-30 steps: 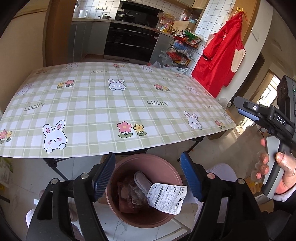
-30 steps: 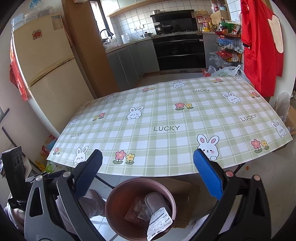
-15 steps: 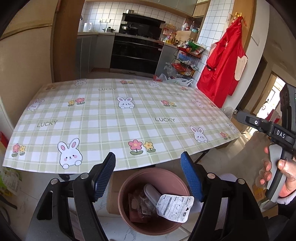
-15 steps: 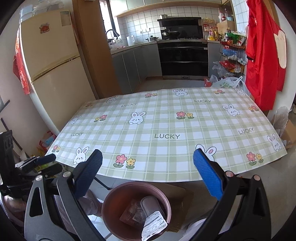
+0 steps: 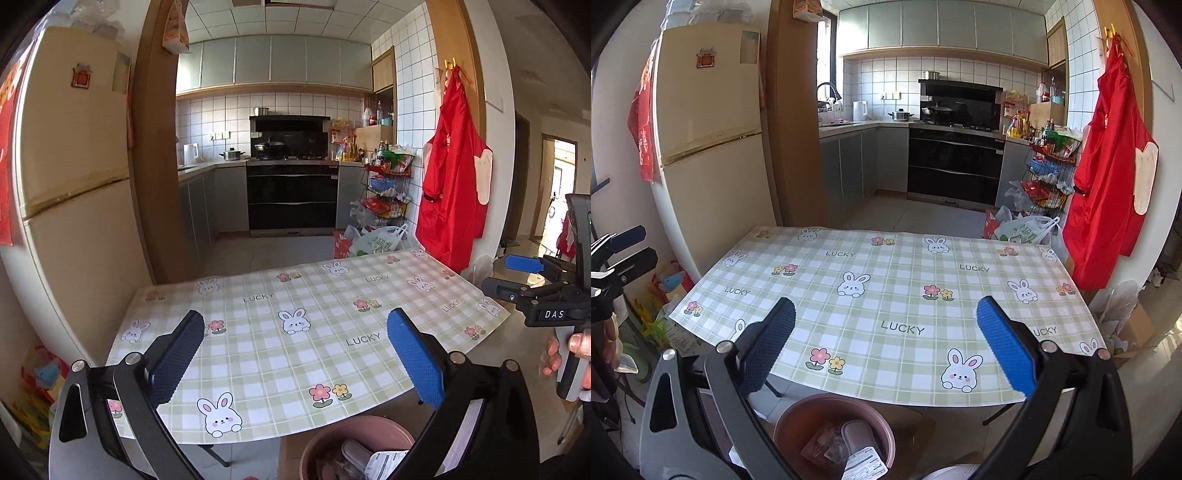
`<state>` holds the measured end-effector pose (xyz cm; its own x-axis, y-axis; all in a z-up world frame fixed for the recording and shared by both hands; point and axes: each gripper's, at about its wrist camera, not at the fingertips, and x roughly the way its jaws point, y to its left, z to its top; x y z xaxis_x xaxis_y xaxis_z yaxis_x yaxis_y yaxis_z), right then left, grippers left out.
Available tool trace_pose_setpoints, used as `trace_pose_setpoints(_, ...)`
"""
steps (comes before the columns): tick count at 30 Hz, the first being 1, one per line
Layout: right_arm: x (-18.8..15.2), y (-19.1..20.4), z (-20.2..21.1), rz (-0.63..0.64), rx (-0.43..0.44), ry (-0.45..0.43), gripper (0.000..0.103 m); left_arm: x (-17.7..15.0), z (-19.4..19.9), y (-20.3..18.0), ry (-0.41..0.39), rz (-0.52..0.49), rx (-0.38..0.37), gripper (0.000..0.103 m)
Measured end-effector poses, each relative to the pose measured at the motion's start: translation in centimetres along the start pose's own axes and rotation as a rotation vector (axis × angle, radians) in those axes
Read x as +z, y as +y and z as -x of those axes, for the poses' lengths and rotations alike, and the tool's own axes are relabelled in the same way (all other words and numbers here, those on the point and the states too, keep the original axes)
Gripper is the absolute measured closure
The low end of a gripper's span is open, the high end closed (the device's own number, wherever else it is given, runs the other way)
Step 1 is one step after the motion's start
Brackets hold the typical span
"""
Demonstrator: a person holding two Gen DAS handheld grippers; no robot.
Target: Collect trash
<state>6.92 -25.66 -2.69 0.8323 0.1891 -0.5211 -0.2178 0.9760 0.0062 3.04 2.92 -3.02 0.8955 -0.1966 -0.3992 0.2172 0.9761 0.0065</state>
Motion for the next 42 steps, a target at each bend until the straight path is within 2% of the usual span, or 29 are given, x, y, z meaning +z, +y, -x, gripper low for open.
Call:
trace_pose_setpoints(5, 0.9, 0.4, 1.4, 0.019, -0.019, -0.026, 0.006, 1.0, 1.4, 0.2, -0.029, 0.016, -0.007, 0.006)
trace_pose_setpoints(13, 1.2, 1.1, 2.5, 0.033, -0.041, -0.041, 0.006, 1.0, 2.9, -0.2, -0.061, -0.02, 0.019, 0.006)
trace_pose_setpoints(42, 1.3, 1.7, 2.7, 0.041, -0.055, -0.044, 0.006, 1.0, 2.2, -0.1, -0.038, -0.01, 0.045, 0.006)
